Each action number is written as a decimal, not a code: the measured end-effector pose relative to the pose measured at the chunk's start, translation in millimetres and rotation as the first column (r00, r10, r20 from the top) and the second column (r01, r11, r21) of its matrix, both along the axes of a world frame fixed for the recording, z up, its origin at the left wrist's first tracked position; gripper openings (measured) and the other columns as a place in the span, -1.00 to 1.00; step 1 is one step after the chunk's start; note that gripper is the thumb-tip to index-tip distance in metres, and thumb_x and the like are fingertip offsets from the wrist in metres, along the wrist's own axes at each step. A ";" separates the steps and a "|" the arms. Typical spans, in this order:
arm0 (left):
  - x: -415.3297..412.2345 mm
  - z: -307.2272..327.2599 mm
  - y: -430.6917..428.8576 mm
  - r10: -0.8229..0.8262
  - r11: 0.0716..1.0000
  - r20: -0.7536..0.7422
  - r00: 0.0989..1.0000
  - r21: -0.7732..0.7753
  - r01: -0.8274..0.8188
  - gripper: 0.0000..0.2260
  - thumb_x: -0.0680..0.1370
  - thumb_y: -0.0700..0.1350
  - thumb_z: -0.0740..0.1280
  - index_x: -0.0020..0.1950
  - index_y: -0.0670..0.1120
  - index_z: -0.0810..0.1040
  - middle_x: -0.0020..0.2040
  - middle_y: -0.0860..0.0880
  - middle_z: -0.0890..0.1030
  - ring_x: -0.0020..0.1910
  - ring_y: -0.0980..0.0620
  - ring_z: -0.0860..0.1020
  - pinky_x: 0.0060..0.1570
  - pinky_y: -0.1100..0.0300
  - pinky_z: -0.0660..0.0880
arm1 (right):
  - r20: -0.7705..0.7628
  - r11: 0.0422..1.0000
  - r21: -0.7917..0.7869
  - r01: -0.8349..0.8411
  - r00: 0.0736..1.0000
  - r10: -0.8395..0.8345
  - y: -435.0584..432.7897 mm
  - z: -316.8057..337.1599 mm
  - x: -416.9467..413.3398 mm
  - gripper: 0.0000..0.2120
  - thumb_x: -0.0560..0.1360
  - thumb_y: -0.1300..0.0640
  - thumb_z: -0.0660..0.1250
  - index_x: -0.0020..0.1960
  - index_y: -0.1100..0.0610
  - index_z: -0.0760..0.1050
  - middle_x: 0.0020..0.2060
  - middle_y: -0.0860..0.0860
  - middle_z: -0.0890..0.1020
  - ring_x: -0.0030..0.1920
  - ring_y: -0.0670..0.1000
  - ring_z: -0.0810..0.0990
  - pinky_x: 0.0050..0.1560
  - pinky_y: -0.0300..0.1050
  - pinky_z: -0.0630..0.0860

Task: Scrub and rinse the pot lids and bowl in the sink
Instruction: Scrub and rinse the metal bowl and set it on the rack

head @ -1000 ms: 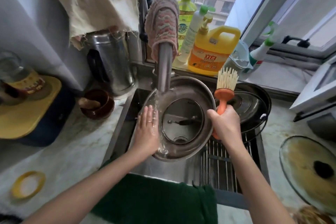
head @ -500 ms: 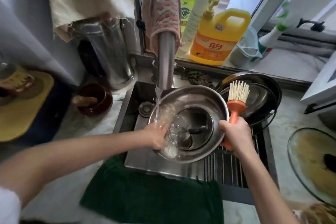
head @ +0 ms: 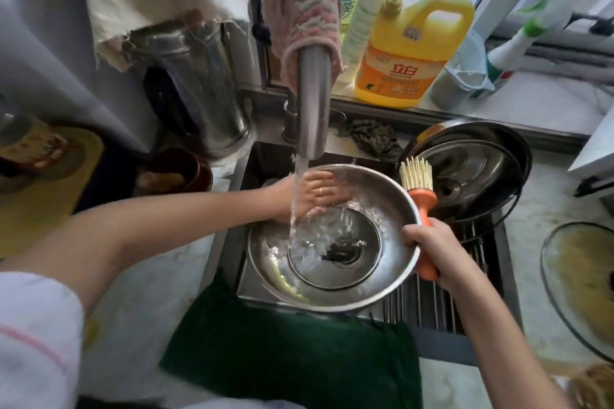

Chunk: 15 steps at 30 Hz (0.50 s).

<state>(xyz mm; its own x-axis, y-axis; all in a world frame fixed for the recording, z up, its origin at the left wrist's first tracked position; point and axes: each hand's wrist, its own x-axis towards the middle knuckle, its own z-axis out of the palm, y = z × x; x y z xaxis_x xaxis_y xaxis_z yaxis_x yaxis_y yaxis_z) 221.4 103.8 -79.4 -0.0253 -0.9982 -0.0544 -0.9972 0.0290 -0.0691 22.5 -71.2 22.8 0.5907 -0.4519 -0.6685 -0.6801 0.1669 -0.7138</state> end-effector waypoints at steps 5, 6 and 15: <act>-49.4 31.4 43.0 0.428 0.876 -0.174 0.887 0.322 -0.359 -0.60 0.63 0.01 0.04 0.37 -0.11 0.44 0.34 -0.14 0.48 0.29 -0.07 0.47 0.30 0.09 0.25 | 0.017 0.995 -0.063 0.076 0.997 -0.075 -2.7 -9.6 4.1 -0.74 0.31 0.26 0.31 -0.03 0.36 0.49 -0.29 0.22 0.56 -0.40 0.13 0.59 -0.50 -0.12 0.50; -62.5 37.8 48.5 0.512 0.824 -0.317 0.799 0.444 -0.352 -0.60 0.65 0.07 0.03 0.34 -0.12 0.42 0.29 -0.14 0.50 0.17 -0.06 0.50 0.16 0.09 0.36 | 0.012 0.993 -0.083 0.081 0.997 -0.080 -2.1 -9.7 7.3 -0.64 0.23 0.20 0.32 -0.03 0.36 0.51 -0.25 0.24 0.57 -0.35 0.17 0.60 -0.47 -0.08 0.53; -132.0 47.8 71.2 0.237 0.841 -0.525 0.817 -0.310 -0.443 -0.66 0.59 0.09 0.19 -0.25 -0.10 0.52 -0.37 0.04 0.52 -0.42 0.12 0.48 -0.44 0.20 0.45 | 0.028 0.987 -0.113 0.112 0.994 -0.109 11.8 -9.2 25.3 -0.68 0.25 0.08 0.34 -0.12 0.29 0.56 -0.17 0.27 0.64 -0.21 0.22 0.65 -0.38 0.09 0.61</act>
